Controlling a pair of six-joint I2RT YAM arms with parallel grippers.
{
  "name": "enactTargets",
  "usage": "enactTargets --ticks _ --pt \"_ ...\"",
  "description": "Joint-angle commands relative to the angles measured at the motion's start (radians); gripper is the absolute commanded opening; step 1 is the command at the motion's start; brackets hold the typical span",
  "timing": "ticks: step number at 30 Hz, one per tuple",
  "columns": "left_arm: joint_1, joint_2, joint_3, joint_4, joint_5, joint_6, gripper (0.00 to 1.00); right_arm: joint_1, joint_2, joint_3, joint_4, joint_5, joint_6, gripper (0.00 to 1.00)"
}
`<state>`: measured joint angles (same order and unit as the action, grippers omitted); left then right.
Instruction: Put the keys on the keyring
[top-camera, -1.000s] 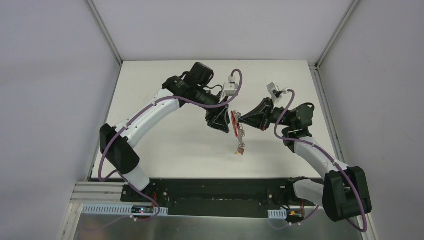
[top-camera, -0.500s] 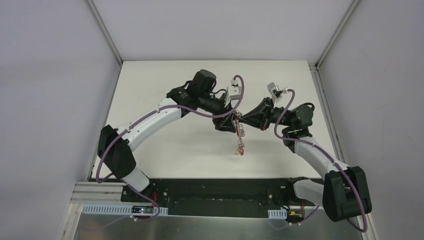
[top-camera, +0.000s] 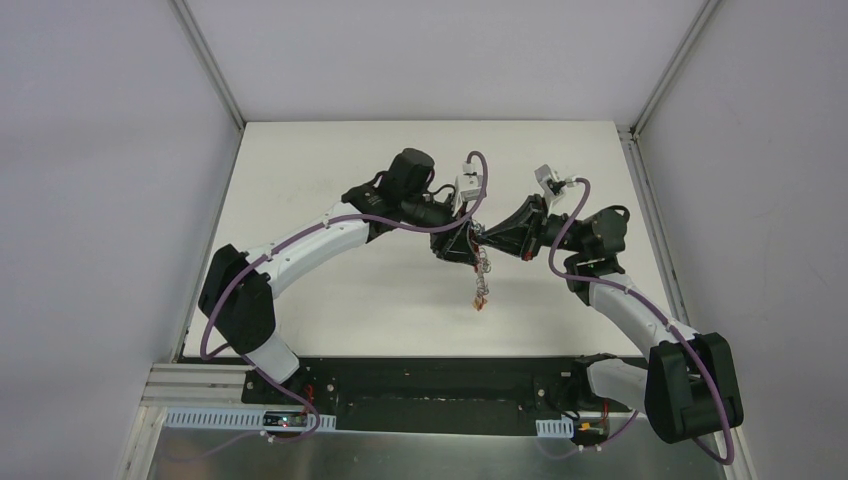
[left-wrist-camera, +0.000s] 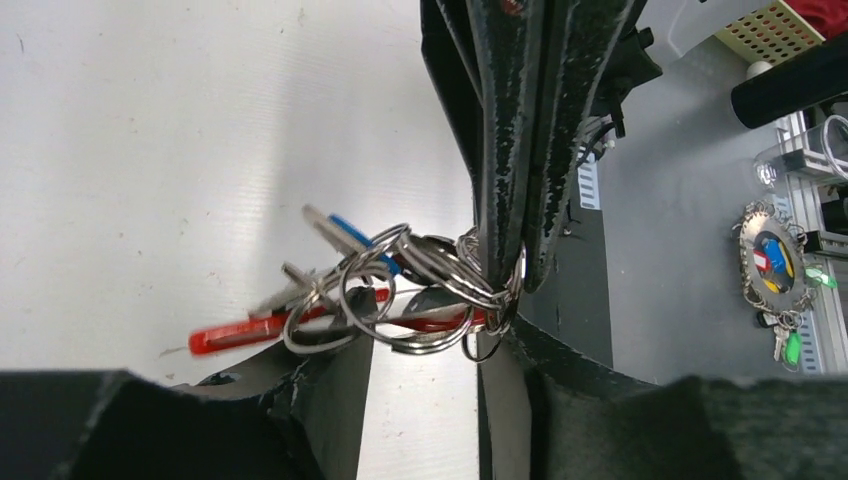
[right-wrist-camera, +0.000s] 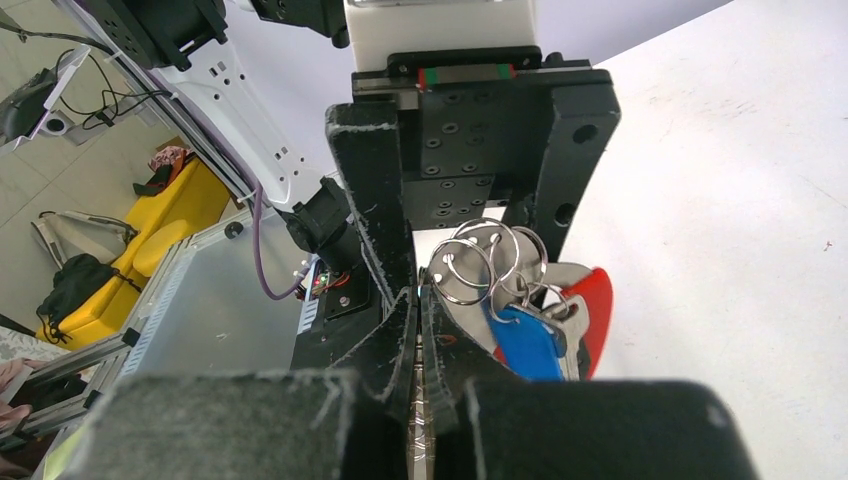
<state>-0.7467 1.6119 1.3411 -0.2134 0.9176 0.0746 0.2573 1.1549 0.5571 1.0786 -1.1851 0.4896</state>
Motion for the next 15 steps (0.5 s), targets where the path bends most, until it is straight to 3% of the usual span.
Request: enactTargets --ticks 1,8,15 --pt "-0.003 -0.012 -0.010 0.058 0.059 -0.030 0.37 -0.008 -0.017 0.045 0.046 0.010 0.004 0.00" --pt "0.002 0.001 0.036 -0.017 0.095 -0.024 0.00 -0.016 -0.020 0.043 0.041 0.010 -0.002 0.00" --pt "0.004 -0.016 0.093 -0.162 0.061 0.074 0.00 -0.018 -0.015 0.043 0.029 0.010 -0.016 0.00"
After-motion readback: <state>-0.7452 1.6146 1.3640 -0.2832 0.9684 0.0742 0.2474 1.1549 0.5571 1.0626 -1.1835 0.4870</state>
